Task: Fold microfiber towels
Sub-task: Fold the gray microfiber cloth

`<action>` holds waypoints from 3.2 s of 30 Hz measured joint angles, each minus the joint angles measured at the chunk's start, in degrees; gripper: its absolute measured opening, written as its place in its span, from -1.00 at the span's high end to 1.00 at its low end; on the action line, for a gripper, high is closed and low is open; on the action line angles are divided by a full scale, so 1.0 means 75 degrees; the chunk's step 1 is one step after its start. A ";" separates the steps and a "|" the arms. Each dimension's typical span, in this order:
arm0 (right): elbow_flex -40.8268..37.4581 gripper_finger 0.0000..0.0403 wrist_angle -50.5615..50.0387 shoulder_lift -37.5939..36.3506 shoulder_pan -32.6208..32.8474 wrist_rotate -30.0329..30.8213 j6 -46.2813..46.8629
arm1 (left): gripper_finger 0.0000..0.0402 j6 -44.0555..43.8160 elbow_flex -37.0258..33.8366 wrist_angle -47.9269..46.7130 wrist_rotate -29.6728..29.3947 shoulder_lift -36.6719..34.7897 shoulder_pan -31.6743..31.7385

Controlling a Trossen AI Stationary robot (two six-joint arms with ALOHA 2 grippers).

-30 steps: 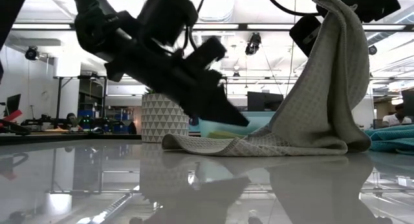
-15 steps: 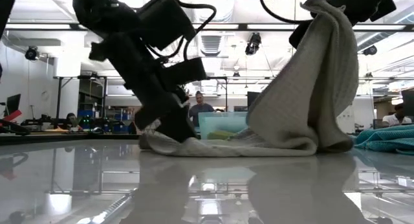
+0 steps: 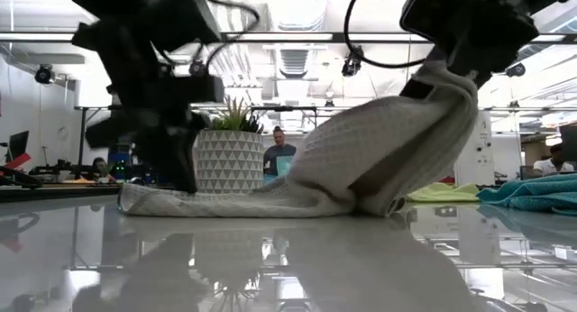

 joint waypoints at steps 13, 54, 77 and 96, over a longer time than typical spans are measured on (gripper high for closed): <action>0.0070 0.94 0.0062 0.0226 0.0000 -0.0120 -0.0419 | 1.00 0.0017 -0.0439 0.3247 -0.0492 0.0169 0.0051; 0.0052 0.94 0.0089 0.0226 0.0000 -0.0100 -0.0482 | 0.43 0.0402 -0.0454 0.3839 -0.0018 0.1032 0.1142; 0.0052 0.94 0.0084 0.0226 0.0000 0.0090 -0.0538 | 0.43 0.0410 -0.0465 0.3829 0.0001 0.1032 0.0951; 0.0052 0.94 0.0056 0.0184 0.0000 0.0100 -0.0512 | 0.99 0.0644 -0.0465 0.3663 -0.0239 0.0650 0.0499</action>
